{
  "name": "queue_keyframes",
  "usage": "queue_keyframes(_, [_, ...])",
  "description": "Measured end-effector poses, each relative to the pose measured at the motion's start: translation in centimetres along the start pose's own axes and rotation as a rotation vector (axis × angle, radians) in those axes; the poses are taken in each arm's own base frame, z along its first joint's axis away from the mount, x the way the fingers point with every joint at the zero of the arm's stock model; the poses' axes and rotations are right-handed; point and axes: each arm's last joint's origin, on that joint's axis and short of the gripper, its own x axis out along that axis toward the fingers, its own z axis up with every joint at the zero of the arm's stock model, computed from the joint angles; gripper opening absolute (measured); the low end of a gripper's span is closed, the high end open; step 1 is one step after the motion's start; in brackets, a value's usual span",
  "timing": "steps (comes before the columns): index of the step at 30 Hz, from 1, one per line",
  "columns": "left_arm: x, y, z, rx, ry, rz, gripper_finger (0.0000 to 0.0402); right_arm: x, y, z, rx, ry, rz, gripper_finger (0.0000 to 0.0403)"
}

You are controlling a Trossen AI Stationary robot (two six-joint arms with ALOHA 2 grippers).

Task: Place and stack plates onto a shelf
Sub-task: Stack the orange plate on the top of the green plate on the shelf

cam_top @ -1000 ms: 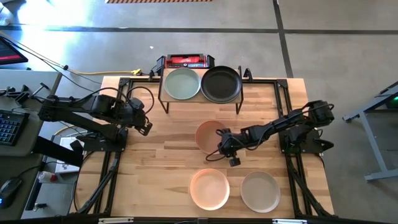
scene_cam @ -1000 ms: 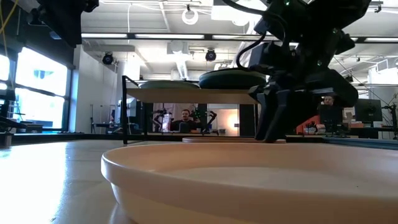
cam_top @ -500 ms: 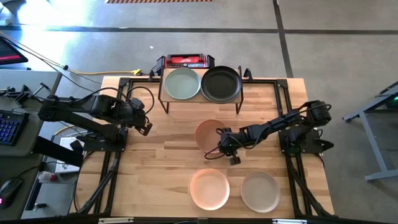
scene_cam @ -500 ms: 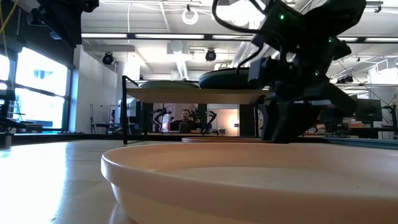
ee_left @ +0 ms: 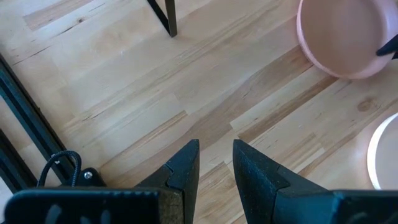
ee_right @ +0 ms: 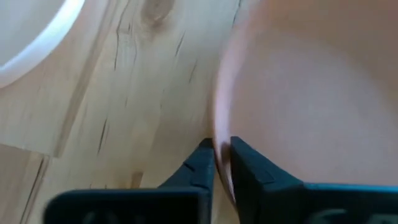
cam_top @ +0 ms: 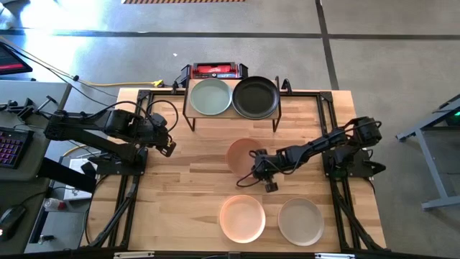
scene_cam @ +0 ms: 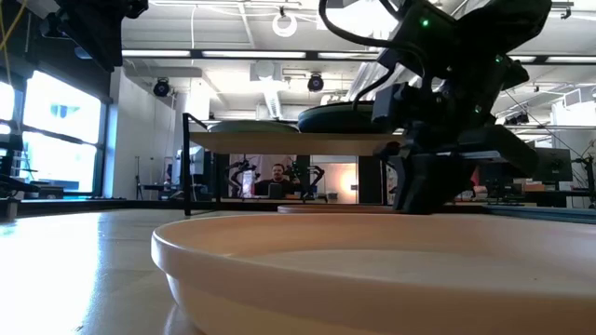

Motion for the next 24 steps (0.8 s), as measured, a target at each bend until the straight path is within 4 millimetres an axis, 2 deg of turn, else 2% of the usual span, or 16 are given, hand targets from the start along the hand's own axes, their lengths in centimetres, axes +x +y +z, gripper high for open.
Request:
queue_keyframes(2, [0.0,0.0,0.0,0.000,0.000,0.000,0.0084,0.0,0.0,0.0,0.000,-0.003,0.002,0.0007])
queue_keyframes(9, [0.0,0.0,0.0,-0.006,-0.002,-0.003,0.0084,-0.6,0.0,0.8,0.041,0.005,0.036,0.0003])
queue_keyframes(24, [-0.1,-1.1,0.6,-0.262,-0.038,-0.118,0.0084,-5.4,-0.9,9.2,-0.047,-0.135,0.022,0.0000])
